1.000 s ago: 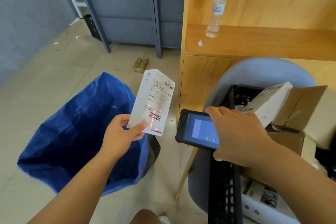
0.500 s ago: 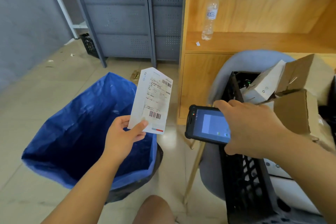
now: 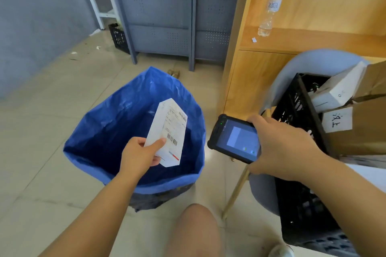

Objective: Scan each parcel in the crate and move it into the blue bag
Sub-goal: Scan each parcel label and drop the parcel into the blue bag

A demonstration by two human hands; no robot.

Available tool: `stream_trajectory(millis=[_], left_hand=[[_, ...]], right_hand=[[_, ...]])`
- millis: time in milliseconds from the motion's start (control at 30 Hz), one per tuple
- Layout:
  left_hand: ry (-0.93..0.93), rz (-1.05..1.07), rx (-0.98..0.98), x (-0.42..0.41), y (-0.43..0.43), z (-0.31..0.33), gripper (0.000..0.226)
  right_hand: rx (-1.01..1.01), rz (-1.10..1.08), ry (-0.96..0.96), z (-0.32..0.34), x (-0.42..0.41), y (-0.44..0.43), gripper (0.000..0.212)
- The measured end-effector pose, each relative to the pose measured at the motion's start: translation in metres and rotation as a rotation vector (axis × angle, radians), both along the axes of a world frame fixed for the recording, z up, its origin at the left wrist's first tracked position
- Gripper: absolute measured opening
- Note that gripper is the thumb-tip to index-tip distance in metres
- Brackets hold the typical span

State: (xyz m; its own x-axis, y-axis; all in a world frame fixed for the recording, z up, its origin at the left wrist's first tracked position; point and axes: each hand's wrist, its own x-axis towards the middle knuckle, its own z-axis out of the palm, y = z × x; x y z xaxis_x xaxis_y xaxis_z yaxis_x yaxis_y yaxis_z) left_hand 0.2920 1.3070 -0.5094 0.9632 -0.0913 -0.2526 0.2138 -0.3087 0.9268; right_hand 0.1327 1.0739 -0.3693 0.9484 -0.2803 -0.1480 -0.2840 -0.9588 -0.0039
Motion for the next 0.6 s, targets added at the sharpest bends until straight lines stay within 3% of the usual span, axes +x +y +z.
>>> stream_trajectory(millis=[100,200,267,433,600], left_hand=[[0.011,-0.003,0.154,0.012,0.012,-0.016,0.039],[-0.007,-0.031,0.239,0.022,0.015,-0.027,0.065],[-0.012,-0.090,0.292,0.022,0.013,-0.031,0.068],[0.064,-0.243,0.280,0.004,-0.004,-0.038,0.021],[-0.055,-0.471,0.278,-0.021,-0.043,-0.010,0.017]], right_hand=[[0.028,0.000,0.025,-0.007,0.006,0.008,0.071],[0.037,-0.008,0.033,-0.008,0.008,0.009,0.075],[0.045,-0.016,0.029,-0.008,0.006,0.006,0.076],[0.050,-0.063,0.009,-0.002,-0.010,-0.008,0.081],[0.012,-0.124,-0.036,0.010,-0.043,-0.037,0.086]])
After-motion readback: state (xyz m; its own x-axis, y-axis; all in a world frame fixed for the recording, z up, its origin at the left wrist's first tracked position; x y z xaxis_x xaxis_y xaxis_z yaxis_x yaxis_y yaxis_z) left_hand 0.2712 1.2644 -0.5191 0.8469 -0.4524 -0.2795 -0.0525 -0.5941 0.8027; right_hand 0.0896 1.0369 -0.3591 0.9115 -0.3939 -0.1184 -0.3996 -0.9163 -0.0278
